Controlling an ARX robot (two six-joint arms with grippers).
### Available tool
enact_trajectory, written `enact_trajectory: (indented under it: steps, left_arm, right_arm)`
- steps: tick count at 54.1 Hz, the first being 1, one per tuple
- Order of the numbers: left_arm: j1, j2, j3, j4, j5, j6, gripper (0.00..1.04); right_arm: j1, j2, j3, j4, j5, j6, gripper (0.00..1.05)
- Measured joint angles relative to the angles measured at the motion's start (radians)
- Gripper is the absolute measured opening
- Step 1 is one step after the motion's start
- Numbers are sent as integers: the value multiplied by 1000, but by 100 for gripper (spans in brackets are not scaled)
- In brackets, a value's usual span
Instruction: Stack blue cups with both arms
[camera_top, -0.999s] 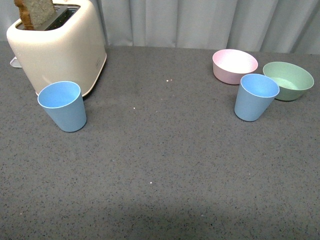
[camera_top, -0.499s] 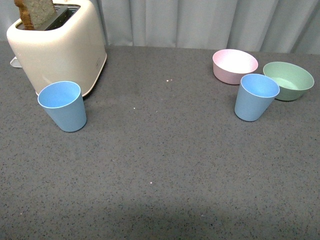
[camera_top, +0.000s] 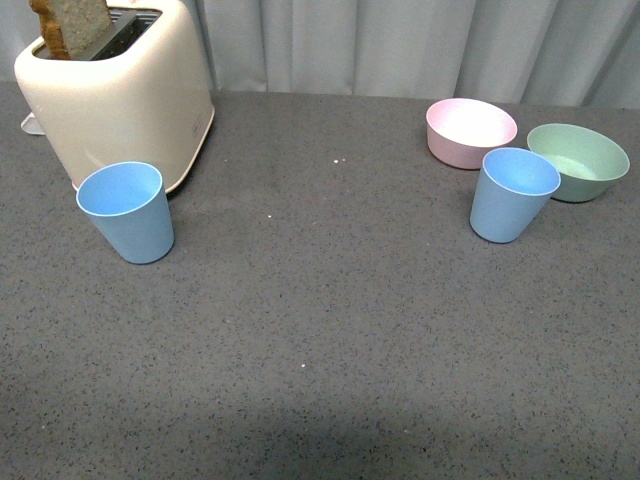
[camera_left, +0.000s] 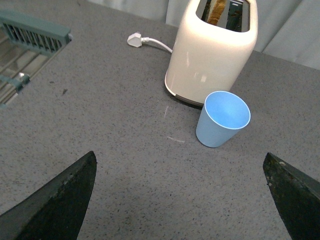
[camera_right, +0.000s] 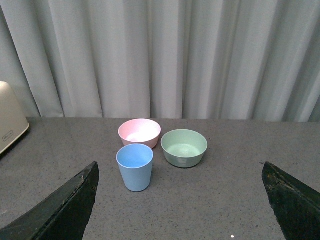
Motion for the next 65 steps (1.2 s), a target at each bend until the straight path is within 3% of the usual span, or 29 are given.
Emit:
enact_trajectory:
  steps: [9, 13, 27, 47, 53, 65]
  left_arm:
    - [60, 466, 153, 230, 92, -72, 98]
    - [63, 658, 243, 250, 100, -109, 98]
    - [14, 1226, 693, -2, 128, -398, 98]
    - [-24, 1464, 856, -100, 143, -515, 98]
    - [-34, 1500, 873, -109, 145, -527, 84]
    - [-55, 1541, 909, -138, 163, -553, 39]
  right_arm:
    - [0, 0, 0, 0, 0, 0, 95]
    - [0, 0, 0, 0, 0, 0, 95]
    - [0, 0, 0, 0, 0, 0, 95]
    - [0, 0, 0, 0, 0, 0, 95]
    - [0, 0, 0, 0, 0, 0, 95]
    - [0, 0, 0, 0, 0, 0, 95]
